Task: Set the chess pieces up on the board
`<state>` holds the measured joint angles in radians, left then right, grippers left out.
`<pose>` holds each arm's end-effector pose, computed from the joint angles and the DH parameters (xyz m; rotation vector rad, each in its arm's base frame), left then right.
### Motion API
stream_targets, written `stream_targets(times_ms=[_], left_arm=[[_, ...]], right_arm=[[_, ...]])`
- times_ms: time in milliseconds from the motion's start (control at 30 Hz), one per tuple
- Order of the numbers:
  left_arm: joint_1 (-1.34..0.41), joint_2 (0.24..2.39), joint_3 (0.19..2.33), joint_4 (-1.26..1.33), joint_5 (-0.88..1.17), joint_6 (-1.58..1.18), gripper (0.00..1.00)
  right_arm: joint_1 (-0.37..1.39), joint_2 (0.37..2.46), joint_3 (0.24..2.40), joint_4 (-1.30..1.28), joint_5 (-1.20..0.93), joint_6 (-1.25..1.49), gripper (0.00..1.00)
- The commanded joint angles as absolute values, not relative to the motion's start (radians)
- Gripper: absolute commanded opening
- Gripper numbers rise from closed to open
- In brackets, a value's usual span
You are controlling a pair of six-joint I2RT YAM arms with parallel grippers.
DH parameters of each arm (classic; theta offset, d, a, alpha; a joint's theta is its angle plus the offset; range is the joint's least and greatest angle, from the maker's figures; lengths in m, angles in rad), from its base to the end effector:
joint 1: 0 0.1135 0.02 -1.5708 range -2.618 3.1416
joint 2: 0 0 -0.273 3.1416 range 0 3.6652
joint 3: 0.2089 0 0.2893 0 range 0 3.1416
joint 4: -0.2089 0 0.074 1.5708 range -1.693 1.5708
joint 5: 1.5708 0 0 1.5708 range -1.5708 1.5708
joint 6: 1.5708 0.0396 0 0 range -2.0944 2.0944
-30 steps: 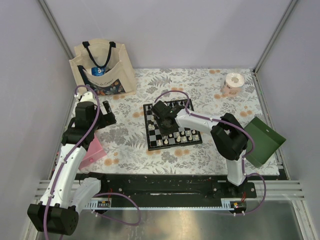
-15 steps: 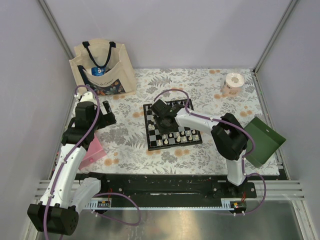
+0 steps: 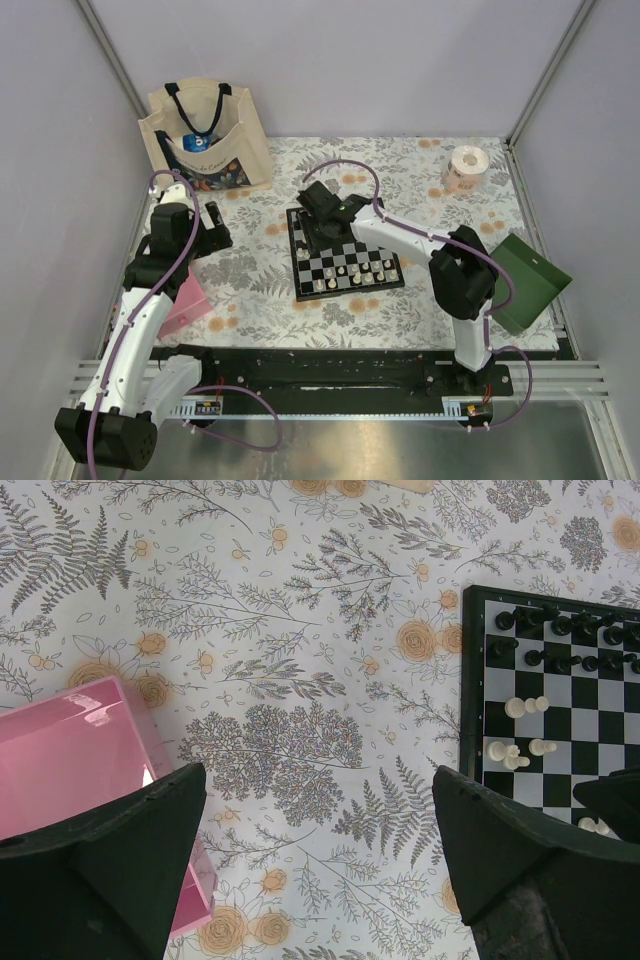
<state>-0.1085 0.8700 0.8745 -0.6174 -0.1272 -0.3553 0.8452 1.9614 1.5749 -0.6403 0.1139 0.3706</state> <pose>0.2186 -0.0188 0.3183 -0.3398 2.1541 -0.1250 0.3135 0.3466 0.2178 -0.5746 2.5528 0.2943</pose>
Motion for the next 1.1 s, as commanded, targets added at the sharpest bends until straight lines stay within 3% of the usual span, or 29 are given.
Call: stream_targets(times_ms=[0, 767, 1067], left_arm=[[-0.103, 0.853, 0.874, -0.580, -0.117, -0.351, 0.99], [-0.103, 0.854, 0.874, -0.575, -0.115, -0.350, 0.99], [-0.101, 0.854, 0.874, -0.575, -0.114, -0.350, 0.99]], right_arm=[[0.819, 1.986, 1.663, -0.653, 0.126, 0.359, 0.50], [0.801, 2.155, 1.795, -0.690, 0.095, 0.351, 0.50], [0.801, 2.184, 1.819, -0.693, 0.092, 0.348, 0.42]])
